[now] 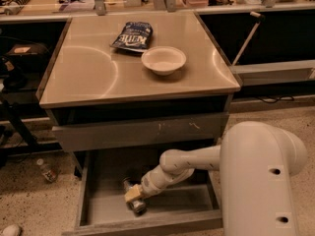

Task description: Place redbull can into middle drawer

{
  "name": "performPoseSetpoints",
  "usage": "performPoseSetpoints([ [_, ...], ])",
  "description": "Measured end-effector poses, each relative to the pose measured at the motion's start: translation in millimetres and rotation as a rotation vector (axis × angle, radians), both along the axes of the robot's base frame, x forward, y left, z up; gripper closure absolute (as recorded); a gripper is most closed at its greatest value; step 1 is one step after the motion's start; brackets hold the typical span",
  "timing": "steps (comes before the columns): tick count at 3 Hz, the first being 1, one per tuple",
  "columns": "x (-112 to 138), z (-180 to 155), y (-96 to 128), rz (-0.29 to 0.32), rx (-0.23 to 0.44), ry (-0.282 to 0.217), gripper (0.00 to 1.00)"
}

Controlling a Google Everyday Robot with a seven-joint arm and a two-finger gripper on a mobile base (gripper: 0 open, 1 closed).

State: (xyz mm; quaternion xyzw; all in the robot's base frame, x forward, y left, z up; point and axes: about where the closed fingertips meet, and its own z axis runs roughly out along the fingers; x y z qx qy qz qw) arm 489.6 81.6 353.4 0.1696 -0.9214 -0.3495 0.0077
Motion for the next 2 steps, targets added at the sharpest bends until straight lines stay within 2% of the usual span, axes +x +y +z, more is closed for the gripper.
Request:
performPoseSetpoints([
  [1, 0.0, 0.0, 0.0, 0.000, 0.000, 0.000, 0.12],
  [2, -0.1, 0.0, 0.1, 0.000, 0.000, 0.000, 0.00],
])
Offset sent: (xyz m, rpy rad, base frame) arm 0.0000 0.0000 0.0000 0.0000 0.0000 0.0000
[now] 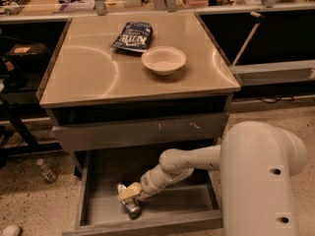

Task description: Place redbull can into middle drawer

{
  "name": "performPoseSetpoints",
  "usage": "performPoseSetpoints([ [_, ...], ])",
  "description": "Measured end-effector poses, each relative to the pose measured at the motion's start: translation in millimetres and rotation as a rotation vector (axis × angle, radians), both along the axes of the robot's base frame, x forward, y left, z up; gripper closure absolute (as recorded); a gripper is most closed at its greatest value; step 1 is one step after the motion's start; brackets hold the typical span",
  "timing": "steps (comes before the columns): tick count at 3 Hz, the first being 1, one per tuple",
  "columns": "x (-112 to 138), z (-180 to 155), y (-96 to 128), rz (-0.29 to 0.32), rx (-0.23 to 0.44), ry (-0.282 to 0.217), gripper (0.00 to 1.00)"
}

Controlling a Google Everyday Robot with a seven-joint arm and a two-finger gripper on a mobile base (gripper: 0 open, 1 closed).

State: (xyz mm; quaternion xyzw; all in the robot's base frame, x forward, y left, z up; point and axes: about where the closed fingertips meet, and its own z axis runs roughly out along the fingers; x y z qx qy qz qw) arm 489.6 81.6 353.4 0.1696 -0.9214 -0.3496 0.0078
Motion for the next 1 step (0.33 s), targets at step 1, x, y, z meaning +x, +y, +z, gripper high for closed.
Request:
performPoseSetpoints([
  [1, 0.0, 0.0, 0.0, 0.000, 0.000, 0.000, 0.00],
])
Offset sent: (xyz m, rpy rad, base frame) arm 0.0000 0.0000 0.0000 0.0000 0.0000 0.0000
